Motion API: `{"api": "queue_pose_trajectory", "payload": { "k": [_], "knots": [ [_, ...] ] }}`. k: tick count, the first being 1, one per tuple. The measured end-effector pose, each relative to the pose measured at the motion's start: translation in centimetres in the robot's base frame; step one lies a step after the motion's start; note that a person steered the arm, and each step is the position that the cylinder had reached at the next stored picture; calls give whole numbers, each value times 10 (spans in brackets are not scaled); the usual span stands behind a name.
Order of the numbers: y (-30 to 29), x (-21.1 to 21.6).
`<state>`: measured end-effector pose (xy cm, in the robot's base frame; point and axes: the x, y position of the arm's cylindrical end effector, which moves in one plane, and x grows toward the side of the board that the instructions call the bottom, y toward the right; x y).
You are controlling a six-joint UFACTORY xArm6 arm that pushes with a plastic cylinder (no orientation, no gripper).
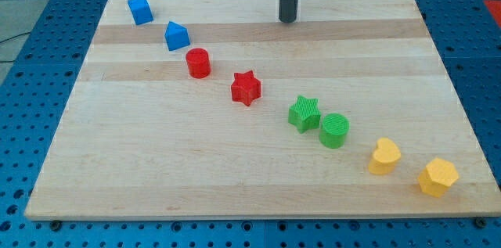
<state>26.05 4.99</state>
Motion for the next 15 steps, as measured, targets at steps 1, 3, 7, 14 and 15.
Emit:
{"api": "queue_pose_trajectory", "payload": {
  "k": [1, 3, 7, 14, 15],
  "knots": [
    [-1, 0],
    [-59, -40],
    [-239, -24],
    [-230, 13],
    [-242, 0]
  ]
}}
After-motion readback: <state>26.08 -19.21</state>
